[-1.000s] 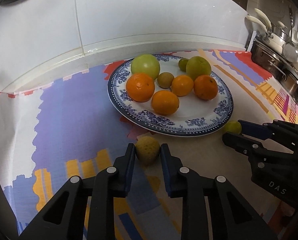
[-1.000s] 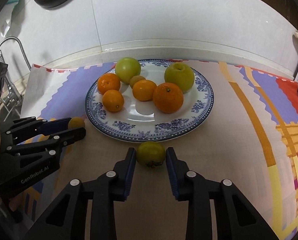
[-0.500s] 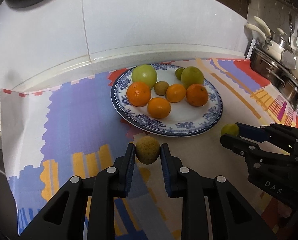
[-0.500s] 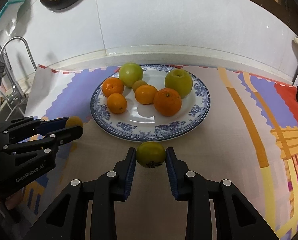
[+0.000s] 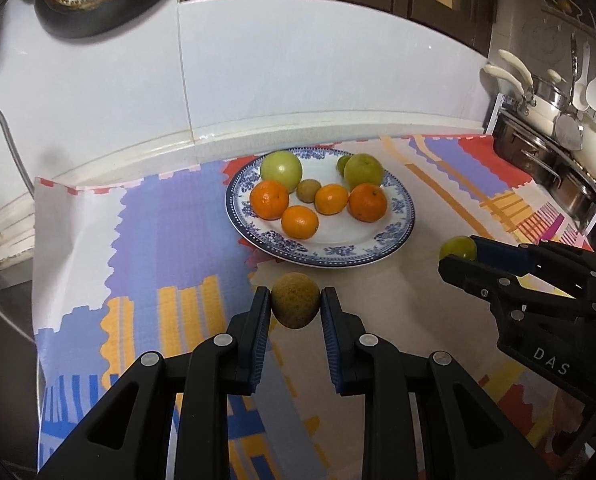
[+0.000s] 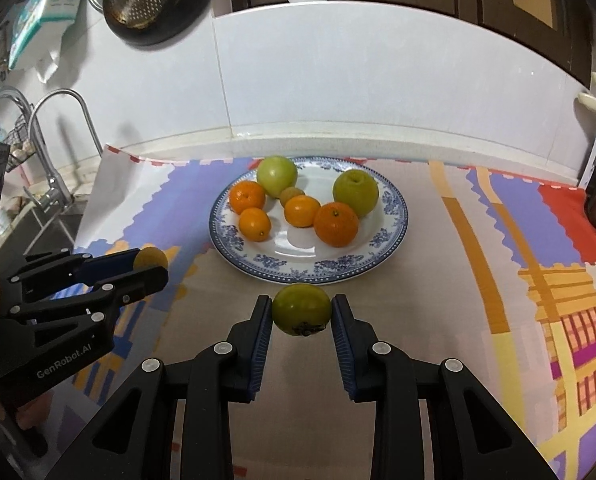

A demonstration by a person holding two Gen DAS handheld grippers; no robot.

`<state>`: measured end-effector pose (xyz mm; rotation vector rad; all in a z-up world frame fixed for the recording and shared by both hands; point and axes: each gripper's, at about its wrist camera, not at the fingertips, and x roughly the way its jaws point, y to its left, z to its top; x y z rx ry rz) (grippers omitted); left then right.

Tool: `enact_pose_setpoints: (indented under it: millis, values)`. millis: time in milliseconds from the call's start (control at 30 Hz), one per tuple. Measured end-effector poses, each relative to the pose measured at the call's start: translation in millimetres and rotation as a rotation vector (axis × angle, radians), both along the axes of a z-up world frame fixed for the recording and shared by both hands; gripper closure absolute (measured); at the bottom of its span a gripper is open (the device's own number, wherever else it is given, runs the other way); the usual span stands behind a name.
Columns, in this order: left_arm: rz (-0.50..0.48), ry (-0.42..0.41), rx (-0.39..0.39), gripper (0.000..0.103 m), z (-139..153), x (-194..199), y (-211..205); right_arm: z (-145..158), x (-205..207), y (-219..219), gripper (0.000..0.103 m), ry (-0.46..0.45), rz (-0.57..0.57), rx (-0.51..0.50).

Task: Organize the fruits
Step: 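Carry the brown fruit and green tomato over the plate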

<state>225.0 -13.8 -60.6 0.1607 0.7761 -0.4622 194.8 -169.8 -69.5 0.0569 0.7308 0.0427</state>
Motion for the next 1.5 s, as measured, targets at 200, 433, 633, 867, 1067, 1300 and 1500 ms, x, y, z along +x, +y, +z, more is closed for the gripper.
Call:
enact_pose_setpoints:
  millis: [200,433,633,867,1067,1300,1500]
  values:
    - [0.017,-0.036,-0.02,0.077,16,-18,-2,19,-15,-4,0.072,-0.047,0.021,0.001]
    - [0.037,-0.07,-0.054,0.077,34,-32,-8,39,-28,-8,0.072,-0.097,0.049,-0.007]
    - [0.042,-0.109,-0.071,0.077,50,-39,-19,52,-32,-18,0.072,-0.123,0.065,-0.006]
    - [0.051,-0.135,-0.078,0.077,61,-31,-32,64,-25,-29,0.072,-0.15,0.085,-0.022]
    - [0.054,-0.142,-0.074,0.077,66,-14,-46,71,-8,-38,0.072,-0.16,0.114,-0.019]
    - [0.046,-0.137,-0.059,0.077,63,11,-59,72,17,-47,0.072,-0.16,0.137,-0.016]
    - [0.046,-0.117,-0.046,0.077,56,37,-67,67,47,-52,0.072,-0.147,0.16,-0.013]
